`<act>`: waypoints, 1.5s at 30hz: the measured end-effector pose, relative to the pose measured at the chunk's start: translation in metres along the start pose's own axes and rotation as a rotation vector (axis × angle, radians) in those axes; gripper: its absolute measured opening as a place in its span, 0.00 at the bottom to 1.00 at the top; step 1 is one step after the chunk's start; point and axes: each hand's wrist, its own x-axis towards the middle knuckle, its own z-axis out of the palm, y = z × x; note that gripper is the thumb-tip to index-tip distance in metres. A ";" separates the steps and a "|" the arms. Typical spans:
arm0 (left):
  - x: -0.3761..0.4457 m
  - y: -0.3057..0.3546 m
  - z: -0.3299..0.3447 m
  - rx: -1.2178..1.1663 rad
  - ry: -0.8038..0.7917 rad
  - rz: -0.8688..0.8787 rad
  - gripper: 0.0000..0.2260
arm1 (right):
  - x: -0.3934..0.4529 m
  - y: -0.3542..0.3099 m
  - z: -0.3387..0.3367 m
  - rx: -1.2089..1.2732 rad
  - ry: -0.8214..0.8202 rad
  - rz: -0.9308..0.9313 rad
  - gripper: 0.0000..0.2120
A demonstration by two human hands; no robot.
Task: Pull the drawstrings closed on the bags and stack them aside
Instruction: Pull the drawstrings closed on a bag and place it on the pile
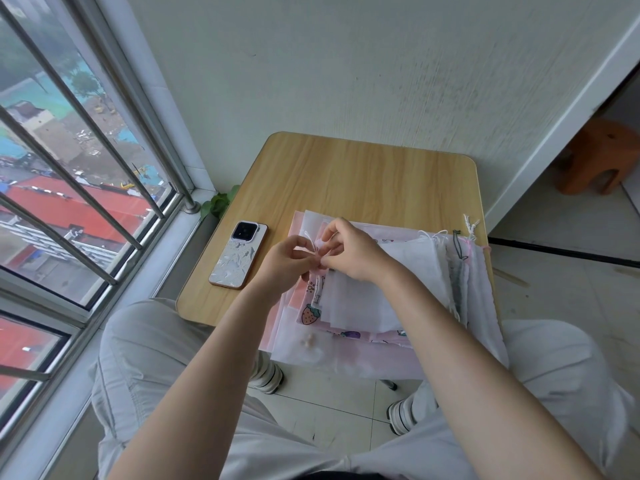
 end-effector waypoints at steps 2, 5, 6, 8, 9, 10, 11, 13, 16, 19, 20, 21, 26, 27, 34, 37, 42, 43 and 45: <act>0.003 -0.002 -0.002 0.024 0.003 0.032 0.07 | 0.000 -0.001 0.001 0.001 -0.002 -0.010 0.12; 0.004 -0.003 -0.003 0.053 -0.009 0.055 0.07 | 0.000 -0.002 -0.002 -0.024 0.010 -0.033 0.11; 0.004 -0.003 -0.003 0.032 -0.007 0.046 0.07 | -0.001 -0.003 -0.003 -0.039 0.014 -0.038 0.11; 0.003 -0.002 -0.001 -0.001 0.017 0.011 0.06 | 0.000 -0.004 -0.004 -0.063 0.021 -0.050 0.13; 0.003 -0.002 0.000 -0.019 0.034 -0.013 0.06 | 0.000 -0.004 -0.004 -0.070 0.029 -0.058 0.14; 0.003 -0.004 -0.001 -0.044 0.039 -0.044 0.06 | 0.000 -0.004 -0.004 -0.073 0.038 -0.064 0.14; 0.003 -0.005 -0.002 -0.073 0.033 -0.069 0.08 | 0.000 -0.004 -0.004 -0.068 0.045 -0.068 0.14; 0.003 -0.005 -0.004 -0.145 0.006 -0.103 0.17 | -0.001 -0.003 -0.004 -0.059 0.049 -0.074 0.13; 0.002 -0.005 -0.007 -0.224 -0.009 -0.133 0.22 | -0.001 -0.002 -0.004 -0.068 0.053 -0.097 0.13; 0.002 -0.004 -0.008 -0.245 -0.011 -0.157 0.20 | 0.000 -0.003 -0.002 -0.080 0.046 -0.124 0.15; 0.003 -0.003 -0.008 -0.246 -0.013 -0.160 0.18 | 0.000 -0.003 -0.002 -0.085 0.047 -0.128 0.15; 0.003 -0.003 -0.009 -0.246 -0.016 -0.164 0.17 | 0.000 -0.003 -0.001 -0.091 0.052 -0.130 0.15; 0.003 -0.002 -0.011 -0.237 -0.056 -0.162 0.10 | 0.002 -0.003 0.001 -0.109 0.103 -0.120 0.11; 0.003 0.000 -0.011 -0.235 -0.058 -0.159 0.09 | 0.002 -0.002 0.001 -0.110 0.112 -0.120 0.11; 0.002 0.005 -0.009 -0.159 0.018 -0.153 0.05 | 0.003 0.000 0.000 -0.131 0.195 -0.120 0.07; 0.003 0.004 -0.009 0.012 0.027 -0.123 0.04 | 0.003 0.000 -0.001 -0.132 0.194 -0.116 0.06; 0.005 0.010 -0.007 0.201 0.032 -0.082 0.04 | 0.003 -0.002 0.000 -0.150 0.207 -0.117 0.05; 0.004 0.013 -0.006 0.228 0.031 -0.080 0.04 | 0.003 -0.002 -0.001 -0.153 0.207 -0.116 0.05; 0.003 0.017 -0.004 0.279 0.028 -0.077 0.05 | 0.003 -0.003 -0.001 -0.157 0.210 -0.116 0.05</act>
